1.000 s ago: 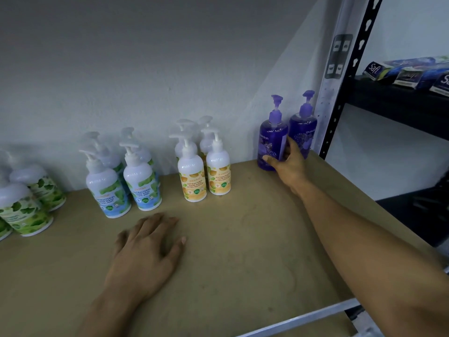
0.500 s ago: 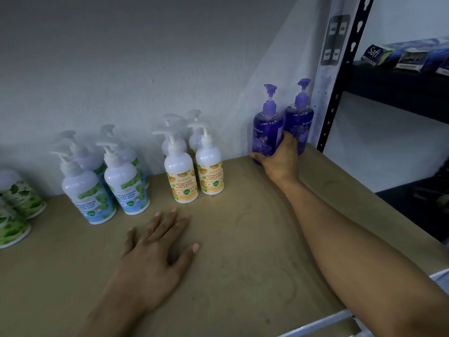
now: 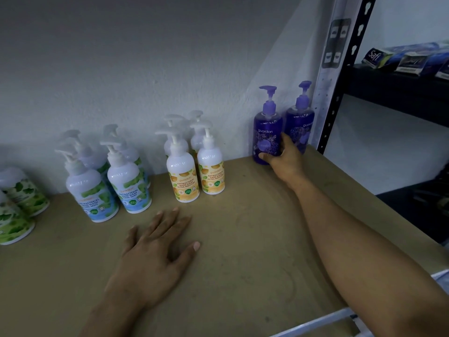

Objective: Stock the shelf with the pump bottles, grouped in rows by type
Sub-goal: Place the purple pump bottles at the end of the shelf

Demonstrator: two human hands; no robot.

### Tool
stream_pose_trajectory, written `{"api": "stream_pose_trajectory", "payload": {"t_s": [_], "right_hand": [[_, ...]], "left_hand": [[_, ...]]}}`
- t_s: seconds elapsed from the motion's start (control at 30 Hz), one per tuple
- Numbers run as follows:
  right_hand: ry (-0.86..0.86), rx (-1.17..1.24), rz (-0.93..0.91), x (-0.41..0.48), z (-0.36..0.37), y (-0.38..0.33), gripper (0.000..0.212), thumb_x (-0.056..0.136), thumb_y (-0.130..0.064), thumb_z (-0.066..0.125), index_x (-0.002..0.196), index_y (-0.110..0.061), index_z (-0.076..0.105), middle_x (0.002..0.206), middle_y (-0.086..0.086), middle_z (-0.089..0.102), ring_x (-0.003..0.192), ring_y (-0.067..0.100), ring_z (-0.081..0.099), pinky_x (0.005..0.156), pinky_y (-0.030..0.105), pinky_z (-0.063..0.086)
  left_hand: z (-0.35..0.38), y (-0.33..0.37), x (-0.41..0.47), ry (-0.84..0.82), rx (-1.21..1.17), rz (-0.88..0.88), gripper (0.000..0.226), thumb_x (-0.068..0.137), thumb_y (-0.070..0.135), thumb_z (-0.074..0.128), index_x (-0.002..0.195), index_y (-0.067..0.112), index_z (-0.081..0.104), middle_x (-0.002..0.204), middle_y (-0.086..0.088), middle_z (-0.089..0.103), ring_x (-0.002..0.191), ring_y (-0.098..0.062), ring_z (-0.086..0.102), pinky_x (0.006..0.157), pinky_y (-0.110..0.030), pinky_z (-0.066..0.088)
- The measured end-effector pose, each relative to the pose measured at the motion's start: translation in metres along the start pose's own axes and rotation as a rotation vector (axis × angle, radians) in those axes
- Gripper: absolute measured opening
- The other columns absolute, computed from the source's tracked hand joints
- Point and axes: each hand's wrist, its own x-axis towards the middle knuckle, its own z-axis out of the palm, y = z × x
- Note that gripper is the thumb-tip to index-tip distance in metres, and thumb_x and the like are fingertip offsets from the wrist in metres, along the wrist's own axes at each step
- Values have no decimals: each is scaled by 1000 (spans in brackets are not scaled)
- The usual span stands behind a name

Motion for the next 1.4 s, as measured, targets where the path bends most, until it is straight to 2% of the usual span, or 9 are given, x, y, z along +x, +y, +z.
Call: {"api": "stream_pose_trajectory", "payload": {"t_s": [0.2, 0.37, 0.53, 0.87, 0.97, 1.03, 1.13, 1.3, 1.4], "right_hand": [[116, -117, -66, -3, 10, 0, 68, 78, -23, 83, 137, -17, 50, 129, 4, 62, 110, 11, 56, 95, 28, 47], [288, -240, -37, -8, 26, -4, 90, 66, -40, 91, 135, -7, 43, 133, 13, 47, 119, 27, 52, 99, 40, 49], [265, -247, 0, -6, 26, -4, 79, 67, -30, 92, 128, -4, 49, 127, 15, 54, 114, 29, 56, 97, 40, 51], [186, -157, 38, -3, 16, -1, 60, 77, -19, 83, 130, -12, 56, 122, 6, 66, 110, 22, 62, 97, 35, 52], [183, -138, 39, -5, 19, -6, 67, 74, -26, 86, 131, -11, 53, 122, 3, 63, 108, 18, 60, 94, 32, 51], [198, -126, 50, -6, 23, -8, 76, 68, -31, 89, 131, -12, 51, 124, 5, 63, 110, 21, 60, 96, 37, 52], [205, -139, 66, -5, 23, -9, 71, 69, -23, 90, 128, -12, 52, 124, 7, 63, 110, 23, 61, 97, 41, 53], [155, -126, 89, -1, 14, -7, 73, 71, -16, 89, 132, -13, 50, 126, 7, 63, 113, 23, 61, 90, 27, 46], [115, -116, 97, 0, 10, -7, 77, 70, -16, 89, 135, -13, 49, 128, 7, 63, 116, 23, 60, 91, 25, 44]], "left_hand": [[-1, 0, 0, -2, 8, 2, 84, 73, 89, 0, 150, 59, 12, 159, 34, -7, 147, 8, -15, 125, -43, -2], [0, 1, 0, 16, 11, 3, 86, 73, 88, 0, 152, 57, 15, 160, 34, -5, 147, 9, -14, 125, -43, -2], [0, 1, 0, 15, 17, 8, 84, 74, 88, -1, 151, 59, 11, 159, 36, -7, 147, 9, -16, 125, -43, 0], [0, 0, 1, 23, 3, 1, 82, 72, 89, 0, 148, 63, 14, 158, 38, -6, 147, 9, -14, 125, -42, 1], [0, 1, 1, 44, -15, -1, 87, 67, 94, -5, 145, 65, 18, 157, 40, -5, 147, 10, -12, 125, -41, 0], [0, 2, 0, 51, -9, -9, 90, 62, 96, -12, 143, 68, 17, 156, 40, -6, 147, 10, -12, 125, -40, 0], [0, 2, 1, 55, -7, -16, 89, 60, 96, -14, 140, 70, 15, 156, 40, -6, 147, 10, -12, 125, -40, 0], [0, 2, 1, 39, -11, -10, 77, 69, 93, -3, 140, 70, 16, 157, 39, -3, 148, 9, -10, 125, -40, 2], [1, 1, 1, 37, -1, -8, 79, 73, 91, 3, 146, 65, 18, 159, 37, 0, 148, 9, -9, 125, -41, 4]]}}
